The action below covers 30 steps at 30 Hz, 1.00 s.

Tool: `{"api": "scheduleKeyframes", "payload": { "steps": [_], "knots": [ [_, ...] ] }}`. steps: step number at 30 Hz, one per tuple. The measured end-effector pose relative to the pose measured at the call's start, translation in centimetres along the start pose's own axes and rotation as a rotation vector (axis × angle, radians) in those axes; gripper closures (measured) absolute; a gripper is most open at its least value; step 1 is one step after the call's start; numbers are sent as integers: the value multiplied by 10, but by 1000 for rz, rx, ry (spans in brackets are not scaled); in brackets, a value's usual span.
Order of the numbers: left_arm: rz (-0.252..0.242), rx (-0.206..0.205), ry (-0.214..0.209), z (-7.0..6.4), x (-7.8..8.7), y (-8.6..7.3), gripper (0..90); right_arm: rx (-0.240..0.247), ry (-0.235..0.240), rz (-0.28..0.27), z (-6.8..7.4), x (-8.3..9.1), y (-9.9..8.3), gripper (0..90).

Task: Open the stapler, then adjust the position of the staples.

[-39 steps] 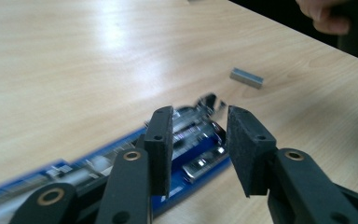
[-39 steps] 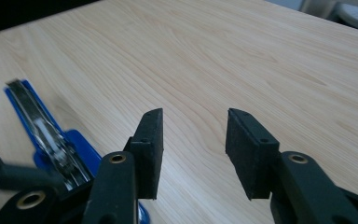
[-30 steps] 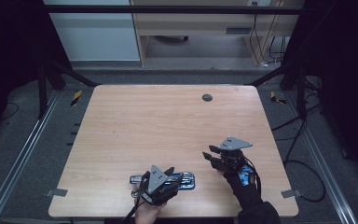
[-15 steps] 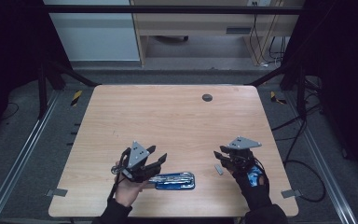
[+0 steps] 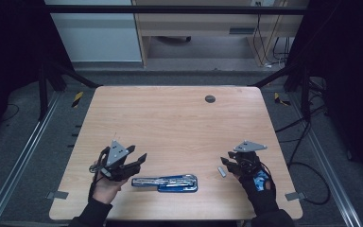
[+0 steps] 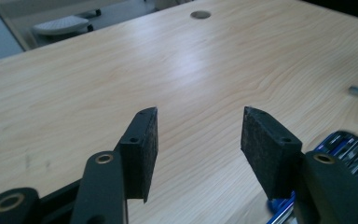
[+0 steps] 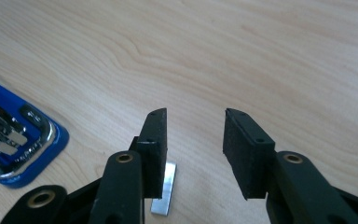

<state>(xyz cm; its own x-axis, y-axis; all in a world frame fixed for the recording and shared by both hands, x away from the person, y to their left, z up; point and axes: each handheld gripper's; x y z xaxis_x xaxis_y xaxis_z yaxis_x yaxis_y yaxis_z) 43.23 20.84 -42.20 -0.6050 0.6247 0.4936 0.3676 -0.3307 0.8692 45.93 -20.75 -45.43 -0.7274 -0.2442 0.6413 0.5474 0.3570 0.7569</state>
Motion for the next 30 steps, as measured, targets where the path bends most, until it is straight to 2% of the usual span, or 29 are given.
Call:
{"api": "scheduleKeyframes", "payload": {
  "steps": [1, 5, 9, 11, 15, 20, 22, 23, 25, 30],
  "knots": [
    [10, -4, 15, 4, 3, -4, 456, 5, 4, 8, 0, -1, -1, 605],
    [6, 32, 56, 19, 15, -18, 460, 8, -3, 41, 2, -3, -5, 597],
    [27, 56, 73, 32, 23, -33, 461, 13, -5, 76, 6, -7, -8, 598],
    [34, 63, 87, 37, 27, -39, 460, -7, 2, 100, 8, -9, -8, 603],
    [28, 88, 99, 45, 31, -49, 460, 15, 6, 113, 9, -16, -11, 595],
    [33, 103, 104, 49, 32, -54, 459, 9, 12, 170, 15, -22, -12, 603],
    [43, 95, 109, 50, 32, -56, 459, 23, 8, 171, 16, -24, -12, 616],
    [46, 92, 116, 51, 31, -57, 458, 10, 8, 184, 18, -24, -11, 624],
    [55, 98, 118, 52, 31, -58, 459, 31, 3, 184, 18, -26, -11, 644],
    [64, 90, 120, 52, 30, -60, 459, 0, 9, 203, 20, -27, -9, 662]
  ]
}}
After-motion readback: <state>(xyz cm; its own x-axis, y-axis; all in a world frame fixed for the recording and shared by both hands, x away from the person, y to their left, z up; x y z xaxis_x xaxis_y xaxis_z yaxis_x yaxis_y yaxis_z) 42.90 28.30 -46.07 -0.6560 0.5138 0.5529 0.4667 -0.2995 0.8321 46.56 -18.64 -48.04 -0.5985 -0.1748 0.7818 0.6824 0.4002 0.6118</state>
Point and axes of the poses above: each handheld gripper's, and its own axes: x roughly backward along the jaws, y roughly out of its top, z roughly to its left, and after that the axes turned 12 degrees about -y, right-handed
